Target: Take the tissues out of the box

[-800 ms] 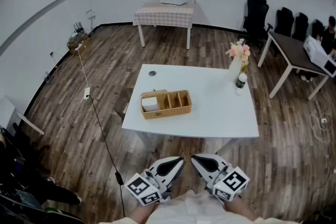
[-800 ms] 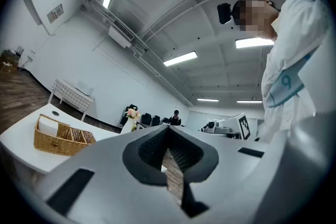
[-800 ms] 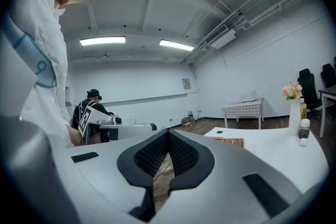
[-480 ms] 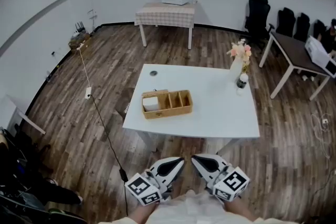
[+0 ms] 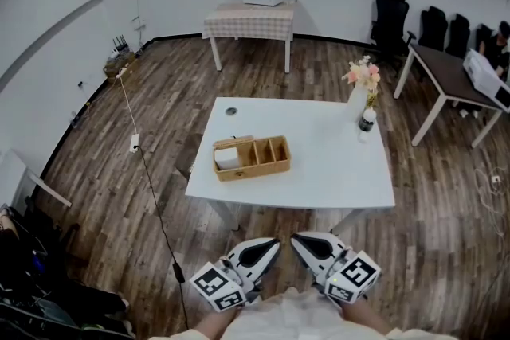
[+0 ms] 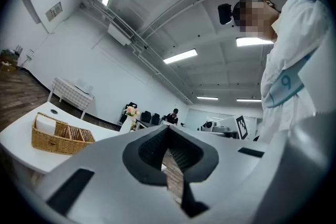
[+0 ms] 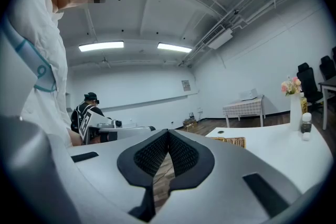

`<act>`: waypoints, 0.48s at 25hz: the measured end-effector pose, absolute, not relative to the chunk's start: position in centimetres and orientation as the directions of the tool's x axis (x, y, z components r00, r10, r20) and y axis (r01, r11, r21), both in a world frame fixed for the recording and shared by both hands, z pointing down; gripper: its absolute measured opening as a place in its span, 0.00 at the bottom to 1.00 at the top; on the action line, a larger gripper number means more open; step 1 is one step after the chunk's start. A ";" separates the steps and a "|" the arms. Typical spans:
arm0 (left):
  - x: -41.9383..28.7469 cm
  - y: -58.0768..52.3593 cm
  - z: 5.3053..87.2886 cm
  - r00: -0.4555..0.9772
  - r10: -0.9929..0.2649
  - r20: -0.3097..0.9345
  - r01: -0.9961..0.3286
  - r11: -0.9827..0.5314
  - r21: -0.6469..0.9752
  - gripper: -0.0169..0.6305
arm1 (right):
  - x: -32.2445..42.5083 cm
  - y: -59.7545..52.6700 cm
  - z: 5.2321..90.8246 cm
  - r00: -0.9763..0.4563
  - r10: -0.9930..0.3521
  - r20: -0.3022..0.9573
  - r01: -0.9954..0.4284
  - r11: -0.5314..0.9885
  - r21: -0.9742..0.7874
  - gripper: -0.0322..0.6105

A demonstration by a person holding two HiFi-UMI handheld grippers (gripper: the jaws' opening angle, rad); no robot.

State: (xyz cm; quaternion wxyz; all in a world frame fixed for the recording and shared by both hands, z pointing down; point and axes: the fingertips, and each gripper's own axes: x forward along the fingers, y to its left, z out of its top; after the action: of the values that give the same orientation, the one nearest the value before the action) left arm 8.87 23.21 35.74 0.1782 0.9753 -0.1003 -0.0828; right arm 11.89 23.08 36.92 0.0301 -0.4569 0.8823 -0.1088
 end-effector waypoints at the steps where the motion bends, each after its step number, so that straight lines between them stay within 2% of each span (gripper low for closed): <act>1: 9.0 23.2 35.7 0.967 -0.223 -0.124 -0.165 -0.917 0.364 0.03 | 11.9 23.0 36.8 -0.588 -0.808 0.033 -0.789 0.565 -0.241 0.10; 4: 9.6 23.4 35.9 0.969 -0.215 -0.118 -0.159 -0.917 0.366 0.03 | 11.9 23.2 36.8 -0.616 -0.788 0.012 -0.762 0.592 -0.263 0.10; 12: 11.0 23.9 36.4 0.966 -0.220 -0.134 -0.152 -0.908 0.391 0.03 | 12.0 23.8 38.8 -0.668 -0.741 0.068 -0.734 0.641 -0.225 0.10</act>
State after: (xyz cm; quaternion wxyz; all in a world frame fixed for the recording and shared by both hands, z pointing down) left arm 11.03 23.86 36.44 0.1921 0.9727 -0.0956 -0.0879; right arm 11.99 23.79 38.76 0.0153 -0.4073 0.9056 -0.1176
